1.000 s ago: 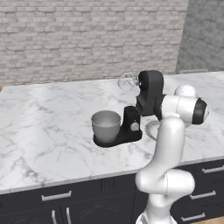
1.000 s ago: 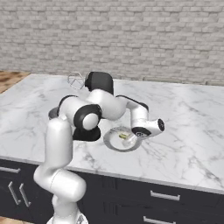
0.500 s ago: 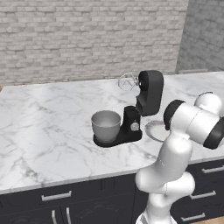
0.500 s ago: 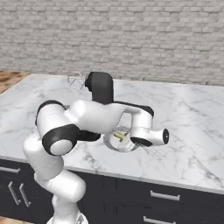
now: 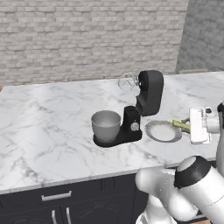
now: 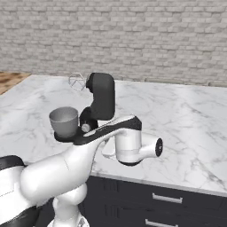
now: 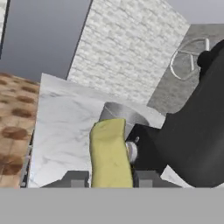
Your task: Add butter and sugar cubes to the stand mixer bowl and then turn on the stand mixer to begin making frosting.
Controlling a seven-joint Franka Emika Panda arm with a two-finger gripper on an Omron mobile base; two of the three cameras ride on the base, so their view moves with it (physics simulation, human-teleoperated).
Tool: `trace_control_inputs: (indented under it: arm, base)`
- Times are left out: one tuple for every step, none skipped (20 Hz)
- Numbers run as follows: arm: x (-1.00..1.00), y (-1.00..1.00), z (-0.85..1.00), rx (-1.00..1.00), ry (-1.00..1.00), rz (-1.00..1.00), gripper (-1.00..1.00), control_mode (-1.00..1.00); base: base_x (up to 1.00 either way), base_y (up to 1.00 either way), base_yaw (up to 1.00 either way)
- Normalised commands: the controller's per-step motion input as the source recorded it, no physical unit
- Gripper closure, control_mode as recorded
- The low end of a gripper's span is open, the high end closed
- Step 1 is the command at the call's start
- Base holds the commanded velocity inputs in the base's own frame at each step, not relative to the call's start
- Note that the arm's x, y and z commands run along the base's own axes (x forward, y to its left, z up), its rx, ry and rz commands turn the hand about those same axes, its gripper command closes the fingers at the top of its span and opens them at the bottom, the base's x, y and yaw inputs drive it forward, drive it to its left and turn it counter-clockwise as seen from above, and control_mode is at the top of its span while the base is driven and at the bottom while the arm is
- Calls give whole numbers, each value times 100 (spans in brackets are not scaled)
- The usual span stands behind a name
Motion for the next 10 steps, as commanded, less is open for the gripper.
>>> trace_control_inputs:
  arm:
    - [-100, 100, 100, -4, -15, 0, 100, -100]
    - [-98, 100, 100, -6, -12, 0, 100, -100]
    - [-96, 100, 100, -7, -9, 0, 100, -100]
    - [-93, 100, 100, -10, -8, 0, 100, -100]
    - [-85, 100, 100, -12, -7, 0, 100, -100]
    - [-81, 100, 100, -13, -6, 0, 100, -100]
    - [-74, 100, 100, -13, -4, 0, 100, -100]
    - [-66, 100, 100, -13, -2, 0, 100, -100]
    - [-54, 100, 100, -14, 0, 0, 100, -100]
    - [-45, 100, 99, -14, 0, 0, 100, -100]
  base:
    - [0, 0, 0]
    - [0, 0, 0]
    - [0, 0, 0]
    - [0, 0, 0]
    - [0, 0, 0]
    - [0, 0, 0]
    - [0, 0, 0]
    - [0, 0, 0]
    - [0, 0, 0]
    - [0, 0, 0]
